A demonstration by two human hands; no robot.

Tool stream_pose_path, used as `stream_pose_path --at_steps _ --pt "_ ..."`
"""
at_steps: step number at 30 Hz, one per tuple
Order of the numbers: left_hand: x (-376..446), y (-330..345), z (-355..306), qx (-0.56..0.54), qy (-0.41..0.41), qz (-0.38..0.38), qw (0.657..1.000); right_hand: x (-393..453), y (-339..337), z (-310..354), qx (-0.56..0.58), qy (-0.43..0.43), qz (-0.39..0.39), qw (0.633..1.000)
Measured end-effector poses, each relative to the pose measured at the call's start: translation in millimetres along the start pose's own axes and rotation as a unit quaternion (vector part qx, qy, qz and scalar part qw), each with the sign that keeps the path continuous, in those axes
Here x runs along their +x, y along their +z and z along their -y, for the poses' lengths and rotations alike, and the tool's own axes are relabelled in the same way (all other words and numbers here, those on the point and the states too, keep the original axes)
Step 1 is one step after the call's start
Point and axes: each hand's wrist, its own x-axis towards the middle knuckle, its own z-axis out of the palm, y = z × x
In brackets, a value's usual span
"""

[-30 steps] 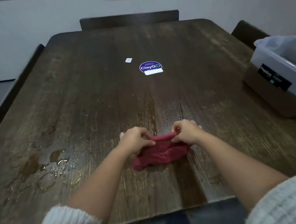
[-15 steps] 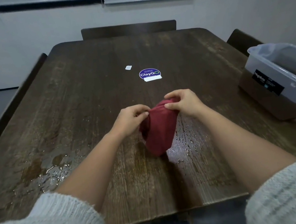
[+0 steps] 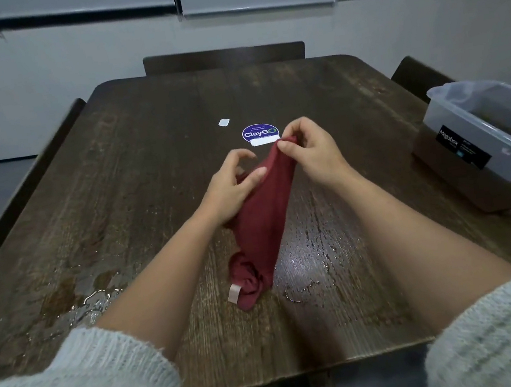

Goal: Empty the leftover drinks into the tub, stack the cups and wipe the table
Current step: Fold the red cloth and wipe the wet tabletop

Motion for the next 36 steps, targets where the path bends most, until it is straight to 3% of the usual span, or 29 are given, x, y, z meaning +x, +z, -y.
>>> stream_pose_path --at_steps 5,7,9,12,15,17,20,22,24,27,29,31,34,36 --pt "5 -22 -8 -0.010 -0.111 0.094 0.989 11 -16 13 0.003 -0.019 -0.042 0.999" --pt "8 -31 -9 0.044 -0.146 0.150 0.977 15 -24 13 0.008 -0.012 -0.090 0.996" --pt "12 -37 -7 0.171 -0.152 0.182 0.956 19 -33 15 0.017 -0.006 -0.166 0.986" --pt "24 -52 -4 0.281 -0.124 0.068 0.949 28 -52 17 -0.007 0.002 -0.258 0.966" --pt "38 -67 -7 0.176 -0.070 -0.063 0.980 35 -67 23 -0.005 -0.026 -0.308 0.951" --pt "40 -69 -16 0.082 -0.038 -0.086 0.992 34 -69 27 0.007 -0.043 -0.331 0.943" --pt "34 -68 -17 0.020 -0.034 -0.051 0.998 20 -67 19 0.011 -0.042 -0.341 0.939" --pt "26 -67 -9 0.019 -0.077 0.045 0.996 6 -68 0 0.002 0.001 -0.317 0.948" --pt "15 -64 4 0.052 -0.156 0.188 0.968 -11 -72 -24 0.005 0.097 -0.256 0.962" --pt "-1 -57 26 0.142 -0.279 0.387 0.867 -41 -75 -53 -0.017 0.284 -0.070 0.956" --pt "-8 -51 39 0.180 -0.333 0.448 0.810 -59 -76 -65 -0.071 0.408 0.086 0.906" --pt "-6 -43 51 0.215 -0.327 0.420 0.819 -66 -73 -79 -0.116 0.448 0.137 0.876" --pt "11 -30 64 0.272 -0.235 0.239 0.902 -51 -69 -100 -0.165 0.402 -0.015 0.900" --pt "20 -21 70 0.293 -0.177 0.101 0.934 -35 -63 -104 -0.210 0.342 -0.100 0.910"
